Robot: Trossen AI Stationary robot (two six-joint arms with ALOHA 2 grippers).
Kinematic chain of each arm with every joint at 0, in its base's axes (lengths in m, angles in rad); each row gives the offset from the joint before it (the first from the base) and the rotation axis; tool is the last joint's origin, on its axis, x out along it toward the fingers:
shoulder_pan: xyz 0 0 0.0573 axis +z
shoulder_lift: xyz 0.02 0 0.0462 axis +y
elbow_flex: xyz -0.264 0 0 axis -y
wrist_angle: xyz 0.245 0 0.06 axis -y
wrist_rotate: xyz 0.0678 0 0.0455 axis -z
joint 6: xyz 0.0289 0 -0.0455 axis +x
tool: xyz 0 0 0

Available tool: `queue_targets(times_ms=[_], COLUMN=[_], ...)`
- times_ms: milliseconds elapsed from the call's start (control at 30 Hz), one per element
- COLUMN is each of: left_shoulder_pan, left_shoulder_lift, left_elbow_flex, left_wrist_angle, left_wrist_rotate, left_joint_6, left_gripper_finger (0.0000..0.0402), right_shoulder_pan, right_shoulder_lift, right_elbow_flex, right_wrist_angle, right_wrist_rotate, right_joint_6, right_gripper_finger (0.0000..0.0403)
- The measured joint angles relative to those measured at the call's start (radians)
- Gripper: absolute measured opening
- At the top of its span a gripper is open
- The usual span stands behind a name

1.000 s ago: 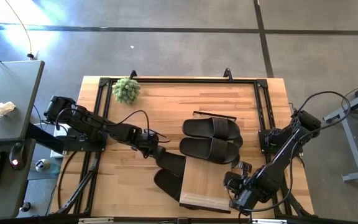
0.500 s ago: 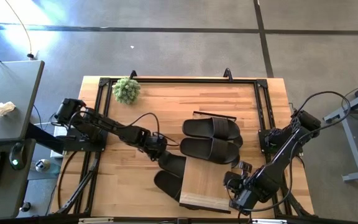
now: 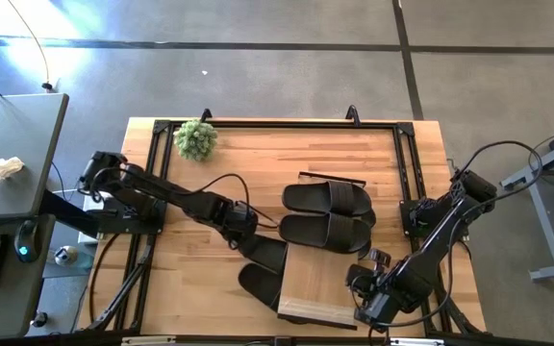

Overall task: Pick and place slides into the shelf
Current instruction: Put the black slide under the shelf

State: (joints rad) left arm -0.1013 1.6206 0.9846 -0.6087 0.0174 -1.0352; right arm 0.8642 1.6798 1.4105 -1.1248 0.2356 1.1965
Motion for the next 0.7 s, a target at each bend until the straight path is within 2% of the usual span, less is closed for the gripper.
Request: queue_targets(times_ms=[200,367,467,533,700], left_shoulder_pan=[-0.011,-0.09,-0.159,-0.194,-0.205], left_shoulder_lift=[-0.062,-0.075,-0.049,-0.031,0.006], left_elbow_flex=[0.004,0.001,0.002,0.001,-0.013], left_wrist_angle=[-0.059,-0.141,-0.091,-0.074,-0.01], left_wrist_rotate=[-0.017,-0.022,-0.032,-0.078,-0.144], left_joint_6=[0.254,0.679,0.884,0.944,0.946], left_gripper_finger=[0.0,0.0,0.0,0.0,0.0], right_shoulder_pan=[0.0,0.0,0.0,0.0,0.0], right_shoulder_lift=[0.0,0.0,0.0,0.0,0.0], right_elbow_flex=[0.0,0.0,0.0,0.0,0.0], right_wrist_angle=[0.0,-0.001,-0.001,-0.001,-0.001], right_wrist_rotate=[0.0,0.0,0.0,0.001,0.008], right_joint_6=[0.0,-0.001,0.0,0.0,0.0], right_gripper_finger=[0.0,0.0,0.0,0.0,0.0])
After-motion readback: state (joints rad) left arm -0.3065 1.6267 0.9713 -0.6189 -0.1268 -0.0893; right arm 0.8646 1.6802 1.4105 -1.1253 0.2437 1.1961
